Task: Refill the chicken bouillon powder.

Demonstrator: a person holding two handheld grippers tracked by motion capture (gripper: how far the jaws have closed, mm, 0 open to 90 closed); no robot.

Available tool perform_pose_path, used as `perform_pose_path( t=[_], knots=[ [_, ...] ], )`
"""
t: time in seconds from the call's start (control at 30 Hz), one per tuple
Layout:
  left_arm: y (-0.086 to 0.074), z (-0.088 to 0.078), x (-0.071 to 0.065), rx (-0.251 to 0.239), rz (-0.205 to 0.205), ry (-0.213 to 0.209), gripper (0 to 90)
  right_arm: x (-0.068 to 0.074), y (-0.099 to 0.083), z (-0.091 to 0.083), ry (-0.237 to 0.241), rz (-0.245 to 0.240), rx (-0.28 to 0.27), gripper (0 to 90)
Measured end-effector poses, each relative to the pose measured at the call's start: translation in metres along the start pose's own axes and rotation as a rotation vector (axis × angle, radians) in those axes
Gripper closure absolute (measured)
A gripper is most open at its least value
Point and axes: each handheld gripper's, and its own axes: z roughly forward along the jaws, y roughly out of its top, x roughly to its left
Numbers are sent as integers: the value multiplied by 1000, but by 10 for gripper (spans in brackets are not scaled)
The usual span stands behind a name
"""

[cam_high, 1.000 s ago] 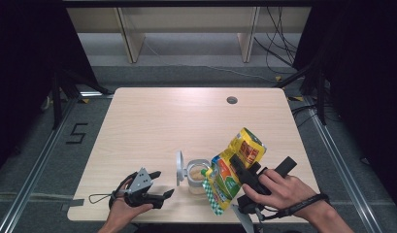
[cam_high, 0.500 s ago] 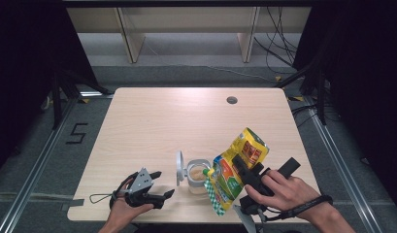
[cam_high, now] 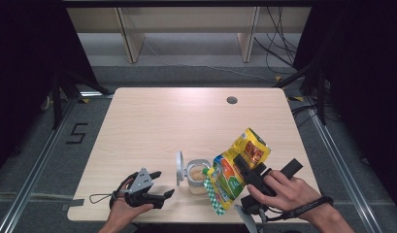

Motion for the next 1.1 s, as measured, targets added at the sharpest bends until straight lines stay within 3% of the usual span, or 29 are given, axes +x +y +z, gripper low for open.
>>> perform_pose_path(
  t=[0.1,0.13,0.17,0.23,0.3,0.43,0.47,0.53,0.57,0.6,0.73,0.83,0.87,0.9,1.03,1.1],
  knots=[
    [0,0,0,3,-9,-1,215,1,1,0,8,9,-3,635],
    [0,0,1,2,9,1,215,2,2,1,5,11,-4,637],
    [-1,1,-1,-4,-24,-1,215,2,2,0,6,14,-4,638],
    [0,1,-1,-1,-12,-2,214,3,2,0,5,15,-6,638],
    [0,1,-1,0,-12,-5,215,5,4,0,-4,66,-14,639],
    [0,1,-1,1,-16,-5,215,6,4,0,-16,65,-11,639],
    [0,0,0,1,-2,-1,215,3,3,0,-2,19,-3,639],
    [0,1,-1,-3,-9,-3,215,6,4,0,-11,67,-11,639],
    [0,1,-1,-3,-9,-3,215,6,4,0,-11,67,-11,639],
    [0,1,-1,-5,-9,1,215,3,3,0,6,17,-7,639],
    [0,1,-1,-2,-16,-1,215,5,4,2,13,15,-15,639],
    [0,0,1,-2,15,-1,215,8,5,3,19,23,-13,639],
    [0,1,-1,0,-11,-3,215,9,5,4,22,32,-12,640],
    [0,1,-1,0,-11,-3,215,9,5,4,22,32,-12,640],
    [0,2,0,2,18,-3,215,13,5,3,28,59,-4,641],
    [0,2,0,0,14,-4,215,12,4,4,24,36,-15,641]
  ],
)
